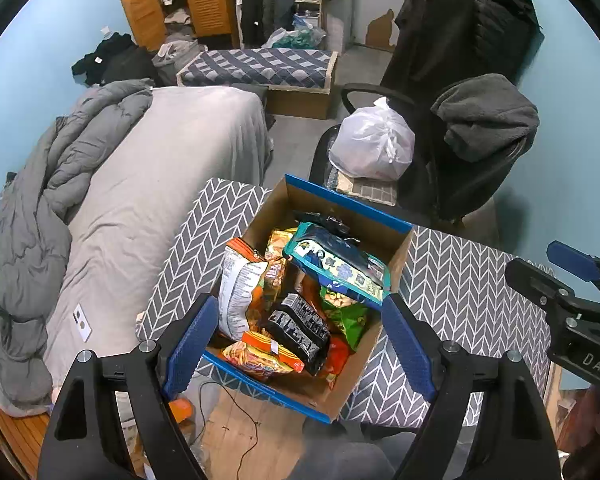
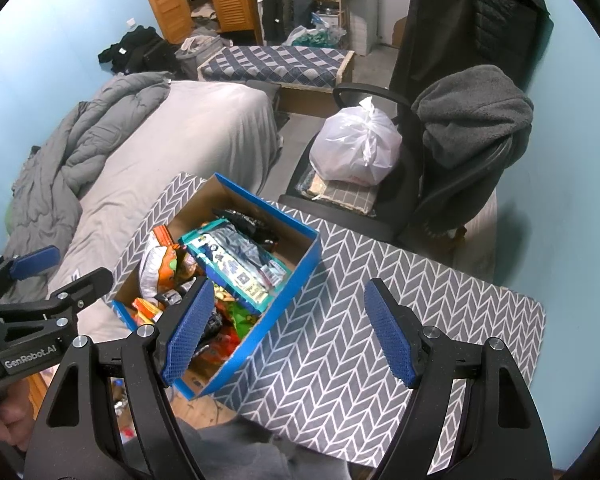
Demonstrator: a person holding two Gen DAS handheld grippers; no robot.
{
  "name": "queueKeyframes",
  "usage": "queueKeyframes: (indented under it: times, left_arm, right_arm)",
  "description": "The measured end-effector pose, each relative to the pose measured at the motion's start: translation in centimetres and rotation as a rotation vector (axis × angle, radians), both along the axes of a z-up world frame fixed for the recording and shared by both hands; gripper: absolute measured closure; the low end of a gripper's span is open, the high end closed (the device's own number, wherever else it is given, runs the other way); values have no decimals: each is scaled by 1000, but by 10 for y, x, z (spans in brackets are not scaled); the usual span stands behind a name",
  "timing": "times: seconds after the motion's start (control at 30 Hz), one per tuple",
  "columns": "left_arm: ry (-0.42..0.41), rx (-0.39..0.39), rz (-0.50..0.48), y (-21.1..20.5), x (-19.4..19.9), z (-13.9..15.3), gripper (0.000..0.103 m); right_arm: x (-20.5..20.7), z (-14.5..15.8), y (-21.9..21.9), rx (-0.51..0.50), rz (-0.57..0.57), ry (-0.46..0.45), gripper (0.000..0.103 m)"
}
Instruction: Organize snacks
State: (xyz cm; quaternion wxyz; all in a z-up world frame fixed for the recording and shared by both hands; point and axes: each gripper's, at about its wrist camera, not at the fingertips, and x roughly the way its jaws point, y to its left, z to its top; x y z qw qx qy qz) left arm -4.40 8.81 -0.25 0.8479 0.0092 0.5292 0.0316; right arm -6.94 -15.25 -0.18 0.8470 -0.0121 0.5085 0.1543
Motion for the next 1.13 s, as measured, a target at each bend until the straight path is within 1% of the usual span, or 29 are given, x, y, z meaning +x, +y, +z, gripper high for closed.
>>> queueKeyframes:
  times: [0.27, 0.47, 0.6, 0.8, 1.13]
  left_arm:
    - [-1, 30, -8, -1, -4, 1, 18]
    - [23, 33, 0, 2, 1, 1, 18]
    - [21, 58, 10, 3, 0, 1, 18]
    - [35, 56, 7, 2, 2, 0, 18]
    - [29, 61, -2, 0, 2, 0, 18]
  right_arm:
    - [-1, 0, 0, 2, 1, 0, 26]
    - [-2, 0, 0, 1, 1, 5, 26]
    - [-8, -1, 3, 1, 5, 9, 26]
    - [-10, -2, 5, 2, 8, 12, 26]
    - [-10, -3, 6, 4, 7, 13, 26]
